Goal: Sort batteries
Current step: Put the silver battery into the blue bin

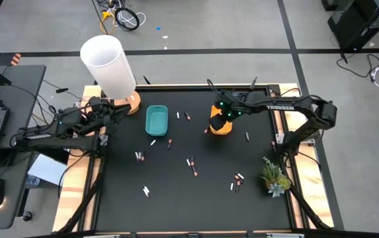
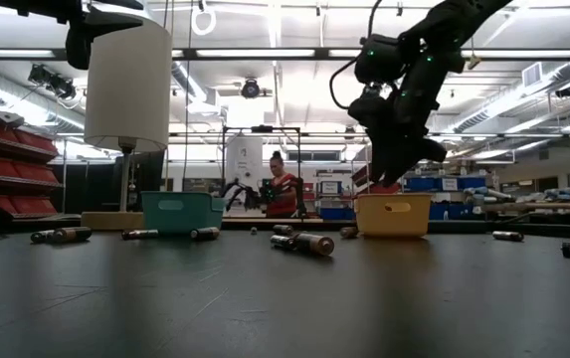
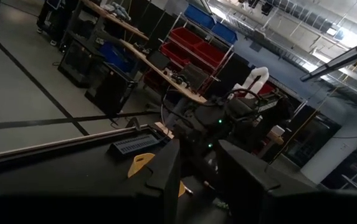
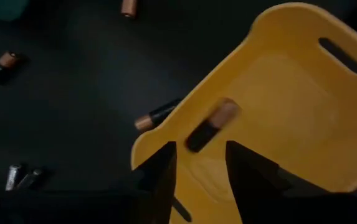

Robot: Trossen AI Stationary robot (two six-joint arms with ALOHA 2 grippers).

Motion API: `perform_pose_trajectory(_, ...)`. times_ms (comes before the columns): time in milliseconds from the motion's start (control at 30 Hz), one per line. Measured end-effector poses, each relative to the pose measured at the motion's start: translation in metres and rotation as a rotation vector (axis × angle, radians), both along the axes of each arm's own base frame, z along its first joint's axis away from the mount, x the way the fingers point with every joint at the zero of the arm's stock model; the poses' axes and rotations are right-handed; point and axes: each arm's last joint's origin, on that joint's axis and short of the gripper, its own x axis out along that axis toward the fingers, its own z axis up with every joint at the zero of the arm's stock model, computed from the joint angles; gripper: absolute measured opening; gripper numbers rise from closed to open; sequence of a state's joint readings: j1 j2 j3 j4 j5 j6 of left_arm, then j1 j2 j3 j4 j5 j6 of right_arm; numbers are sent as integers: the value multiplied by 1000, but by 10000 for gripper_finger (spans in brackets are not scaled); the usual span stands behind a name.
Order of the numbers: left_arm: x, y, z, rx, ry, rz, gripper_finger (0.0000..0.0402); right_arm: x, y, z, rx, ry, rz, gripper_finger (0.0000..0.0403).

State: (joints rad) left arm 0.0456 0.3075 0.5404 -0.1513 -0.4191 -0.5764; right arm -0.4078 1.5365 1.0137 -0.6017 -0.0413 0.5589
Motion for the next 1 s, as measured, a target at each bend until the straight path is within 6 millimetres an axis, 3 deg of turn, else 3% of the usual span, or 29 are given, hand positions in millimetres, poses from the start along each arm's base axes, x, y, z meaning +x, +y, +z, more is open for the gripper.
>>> perform_pose_trajectory(200, 0, 0, 0, 0, 1, -2, 117, -10, -1, 19, -57, -51, 5, 144)
perform_pose_trajectory(300, 1, 0, -1, -4, 12, -2, 117, -9, 11, 31, -80, -107, 112, 140)
perform_pose_trajectory(600, 14, 0, -10, -34, 104, -43, 117, 8, 71, 30, -13, -139, 467, 160)
perform_pose_trajectory(833, 42, -6, -24, -91, 243, -251, 117, 3, 129, 28, -17, -75, 712, 193)
perform_pose_trajectory(1000, 65, -23, -48, -146, 468, -442, 117, 1, 157, 27, -127, -55, 801, 197)
